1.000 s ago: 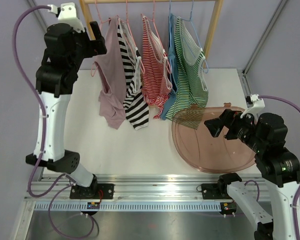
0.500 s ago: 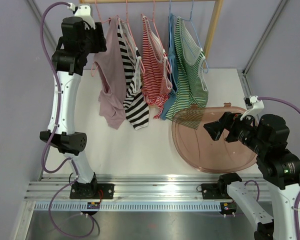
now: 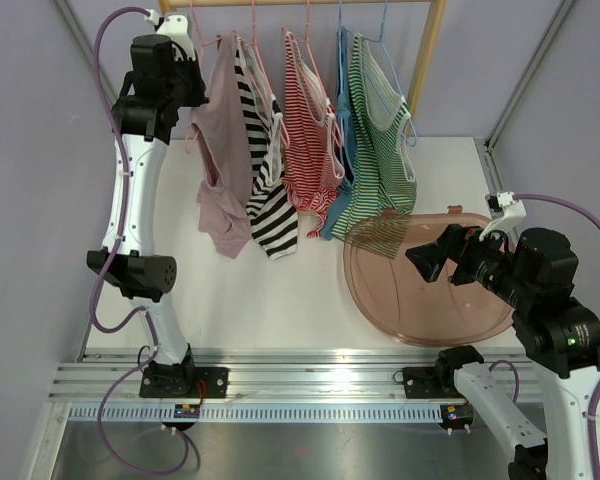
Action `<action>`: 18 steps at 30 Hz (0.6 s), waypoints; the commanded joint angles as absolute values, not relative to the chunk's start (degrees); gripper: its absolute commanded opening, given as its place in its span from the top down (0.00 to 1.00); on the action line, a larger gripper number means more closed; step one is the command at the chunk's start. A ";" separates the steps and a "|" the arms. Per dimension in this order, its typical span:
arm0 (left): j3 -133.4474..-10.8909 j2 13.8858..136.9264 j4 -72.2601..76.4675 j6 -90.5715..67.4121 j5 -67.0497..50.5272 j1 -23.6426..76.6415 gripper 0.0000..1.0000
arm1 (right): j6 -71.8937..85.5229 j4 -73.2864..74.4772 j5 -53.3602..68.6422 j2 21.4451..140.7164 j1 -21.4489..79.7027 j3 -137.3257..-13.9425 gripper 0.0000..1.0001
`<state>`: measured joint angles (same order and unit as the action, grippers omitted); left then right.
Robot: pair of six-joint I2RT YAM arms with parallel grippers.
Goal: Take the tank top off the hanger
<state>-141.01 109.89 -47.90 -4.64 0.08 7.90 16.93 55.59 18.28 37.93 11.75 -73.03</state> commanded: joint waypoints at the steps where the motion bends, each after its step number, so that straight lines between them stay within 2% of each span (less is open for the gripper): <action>1: -144.40 110.39 -44.12 -5.09 -2.11 7.65 0.99 | 16.79 53.44 19.69 38.67 12.22 -73.21 0.01; 9: -142.56 104.51 -38.50 -9.93 -1.41 8.17 1.00 | 17.14 52.65 19.95 38.15 12.13 -72.42 0.00; 18: -142.92 98.28 -39.29 -11.16 -0.26 8.17 1.00 | 17.31 52.47 20.21 37.35 12.13 -73.12 0.00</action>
<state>-141.21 104.53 -45.65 -10.09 -0.80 8.03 16.99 55.16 19.16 37.82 11.75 -72.40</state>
